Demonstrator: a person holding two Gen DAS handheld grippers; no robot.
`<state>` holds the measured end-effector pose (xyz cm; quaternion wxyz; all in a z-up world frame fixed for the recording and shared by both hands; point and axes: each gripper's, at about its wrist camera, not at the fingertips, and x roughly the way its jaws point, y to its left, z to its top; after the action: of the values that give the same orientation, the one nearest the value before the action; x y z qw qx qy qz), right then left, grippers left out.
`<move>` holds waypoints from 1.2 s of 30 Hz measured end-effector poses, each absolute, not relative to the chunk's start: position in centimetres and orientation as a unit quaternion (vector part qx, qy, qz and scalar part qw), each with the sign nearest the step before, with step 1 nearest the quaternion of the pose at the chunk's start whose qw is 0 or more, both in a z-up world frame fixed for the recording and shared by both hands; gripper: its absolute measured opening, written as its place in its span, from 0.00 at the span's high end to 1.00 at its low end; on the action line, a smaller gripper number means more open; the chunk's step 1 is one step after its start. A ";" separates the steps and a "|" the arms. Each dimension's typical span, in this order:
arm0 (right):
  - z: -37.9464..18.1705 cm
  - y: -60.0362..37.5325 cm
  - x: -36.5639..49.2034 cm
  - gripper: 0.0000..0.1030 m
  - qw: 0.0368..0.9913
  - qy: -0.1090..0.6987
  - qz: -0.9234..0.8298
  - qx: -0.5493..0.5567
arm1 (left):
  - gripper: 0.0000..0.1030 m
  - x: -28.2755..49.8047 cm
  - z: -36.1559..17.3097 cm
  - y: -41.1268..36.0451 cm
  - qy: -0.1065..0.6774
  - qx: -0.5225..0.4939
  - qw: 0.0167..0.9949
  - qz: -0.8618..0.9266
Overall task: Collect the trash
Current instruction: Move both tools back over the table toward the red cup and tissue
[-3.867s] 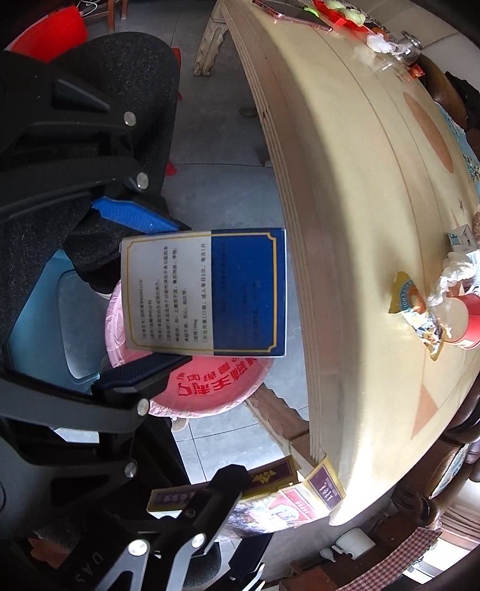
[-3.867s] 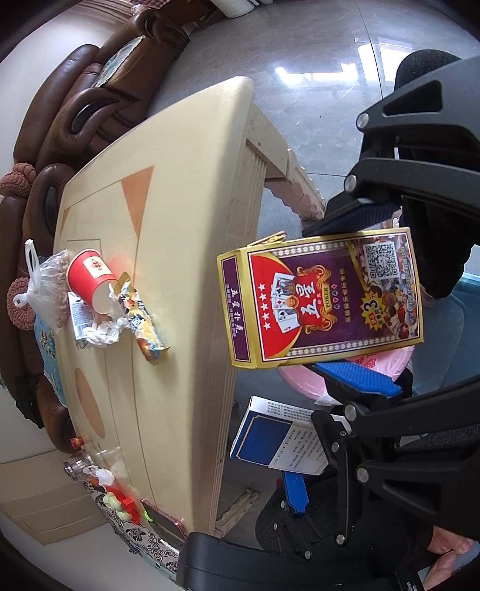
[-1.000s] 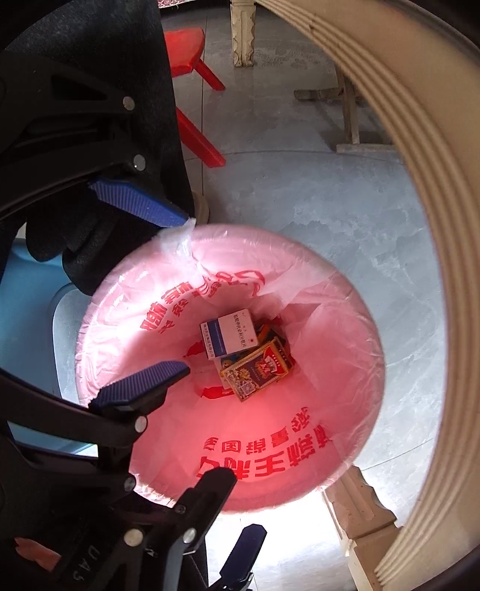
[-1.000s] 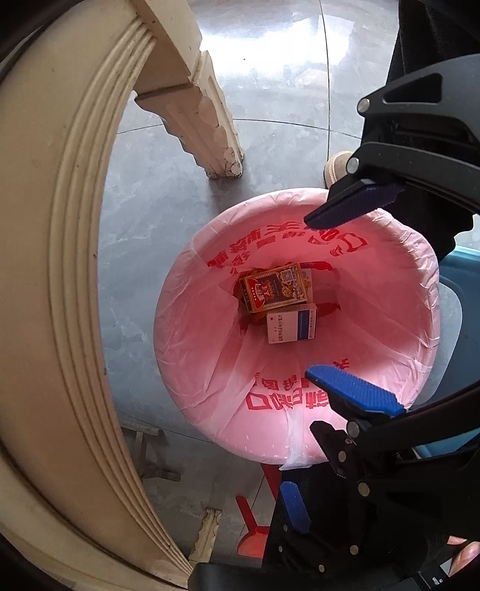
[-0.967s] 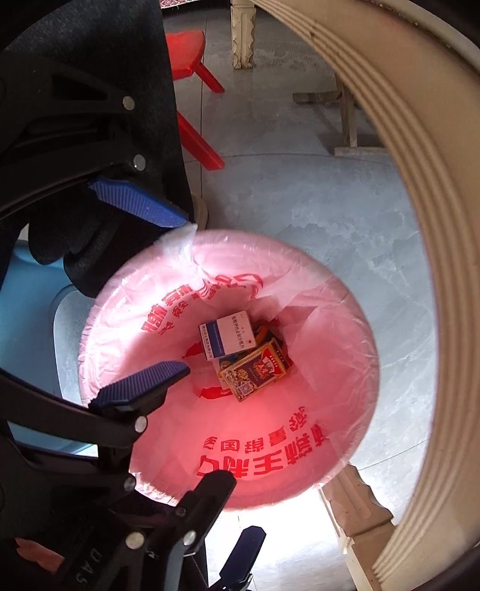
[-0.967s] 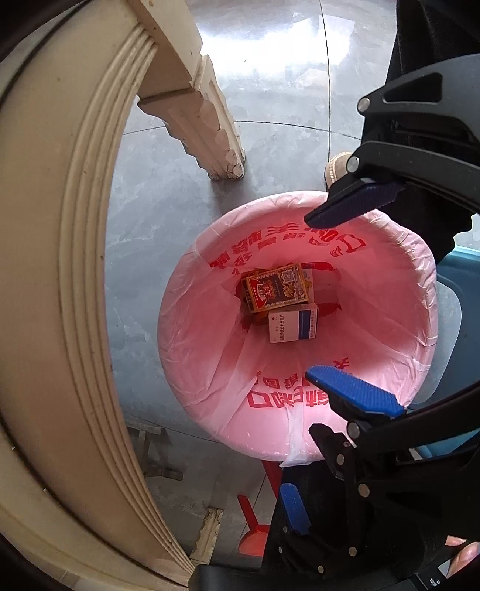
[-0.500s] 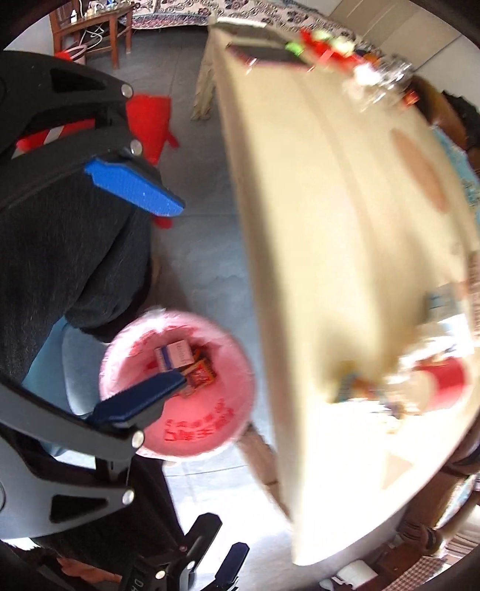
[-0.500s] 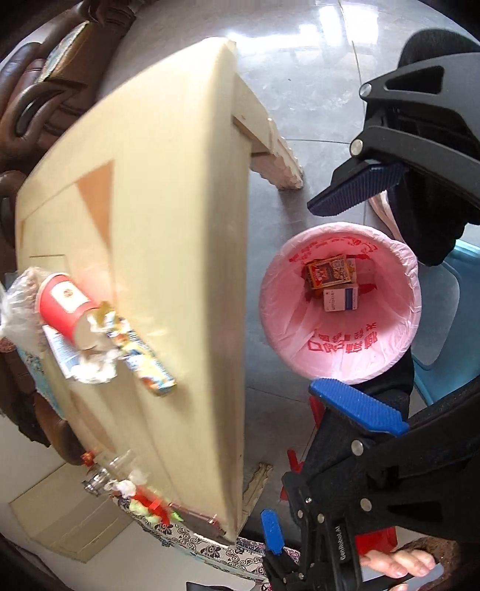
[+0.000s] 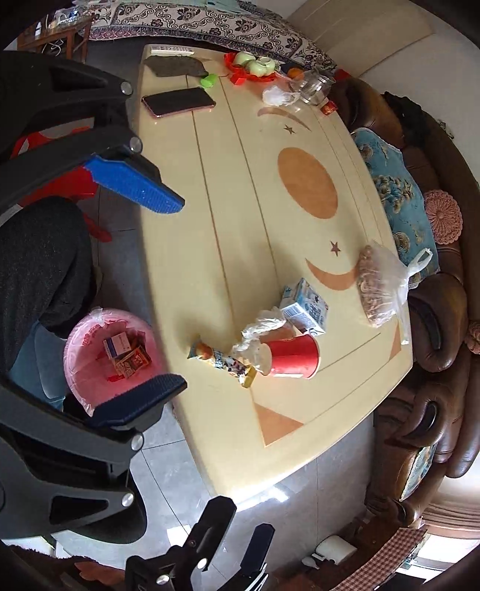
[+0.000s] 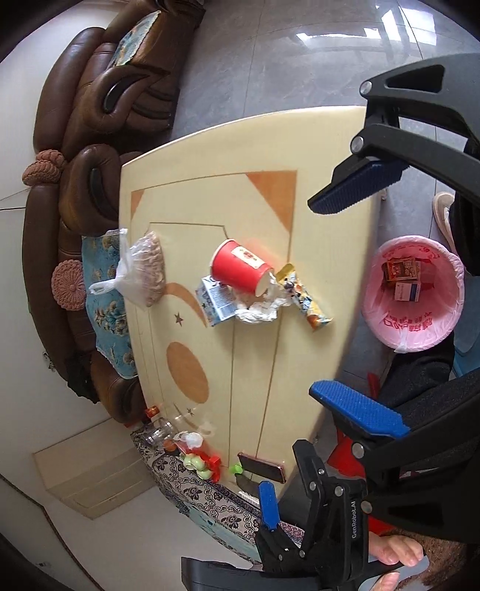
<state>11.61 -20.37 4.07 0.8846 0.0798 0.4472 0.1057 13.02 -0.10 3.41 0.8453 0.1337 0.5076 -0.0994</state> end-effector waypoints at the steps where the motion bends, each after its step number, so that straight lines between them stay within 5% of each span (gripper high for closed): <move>1: 4.7 -20.4 12.1 0.13 0.885 0.446 0.108 0.079 | 0.16 13.2 3.8 -0.4 0.508 0.134 0.844 -0.105; 23: 6.0 -21.9 17.8 0.13 0.888 0.446 0.085 0.076 | 0.16 18.8 3.9 -2.1 0.541 0.105 0.826 -0.118; 36: 0.5 -22.3 23.8 0.13 0.858 0.495 0.086 0.108 | 0.16 23.4 -1.2 -2.3 0.585 0.077 0.800 -0.110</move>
<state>23.78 -22.27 0.54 0.8577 0.1078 0.4953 0.0861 23.41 -2.27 -1.25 0.7997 0.0773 0.5852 -0.1097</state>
